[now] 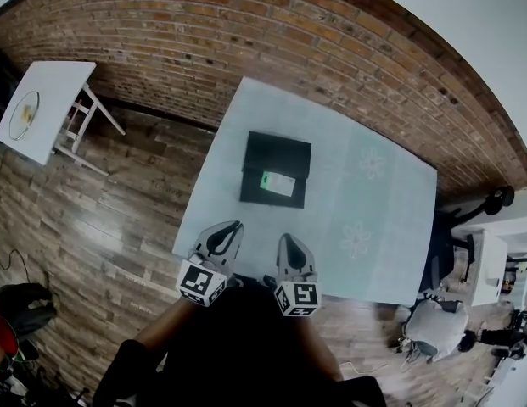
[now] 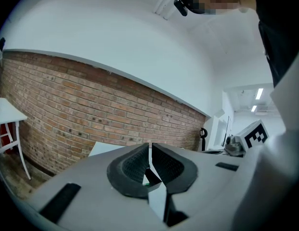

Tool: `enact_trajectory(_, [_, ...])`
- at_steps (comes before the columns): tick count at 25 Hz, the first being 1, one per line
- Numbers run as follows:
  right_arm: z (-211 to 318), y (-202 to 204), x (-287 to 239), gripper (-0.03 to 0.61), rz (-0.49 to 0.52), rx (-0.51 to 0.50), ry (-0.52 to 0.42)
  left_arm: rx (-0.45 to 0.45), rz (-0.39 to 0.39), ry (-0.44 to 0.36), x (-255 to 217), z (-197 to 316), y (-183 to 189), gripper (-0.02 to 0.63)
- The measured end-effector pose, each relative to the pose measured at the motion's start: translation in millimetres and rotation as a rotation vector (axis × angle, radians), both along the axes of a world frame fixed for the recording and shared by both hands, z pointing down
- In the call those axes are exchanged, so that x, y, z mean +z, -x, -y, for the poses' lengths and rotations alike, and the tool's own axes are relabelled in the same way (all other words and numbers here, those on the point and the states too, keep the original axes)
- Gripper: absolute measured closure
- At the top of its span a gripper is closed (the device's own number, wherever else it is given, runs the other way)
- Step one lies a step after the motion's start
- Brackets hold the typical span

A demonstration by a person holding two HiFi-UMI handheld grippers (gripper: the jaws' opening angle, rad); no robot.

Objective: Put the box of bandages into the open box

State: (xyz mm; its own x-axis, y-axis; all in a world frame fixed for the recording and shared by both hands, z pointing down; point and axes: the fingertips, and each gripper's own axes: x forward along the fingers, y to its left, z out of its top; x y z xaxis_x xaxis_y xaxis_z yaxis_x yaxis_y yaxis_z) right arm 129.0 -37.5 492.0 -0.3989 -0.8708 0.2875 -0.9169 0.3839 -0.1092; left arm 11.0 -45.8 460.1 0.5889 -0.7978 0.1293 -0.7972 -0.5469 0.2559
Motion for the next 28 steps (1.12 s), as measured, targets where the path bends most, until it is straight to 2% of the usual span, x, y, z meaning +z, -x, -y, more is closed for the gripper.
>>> enact_trajectory(28, [11,-8,-11,0.552,0.005,-0.018,-0.031,0.006,-0.005,-0.01,-5,8,-12,0.566])
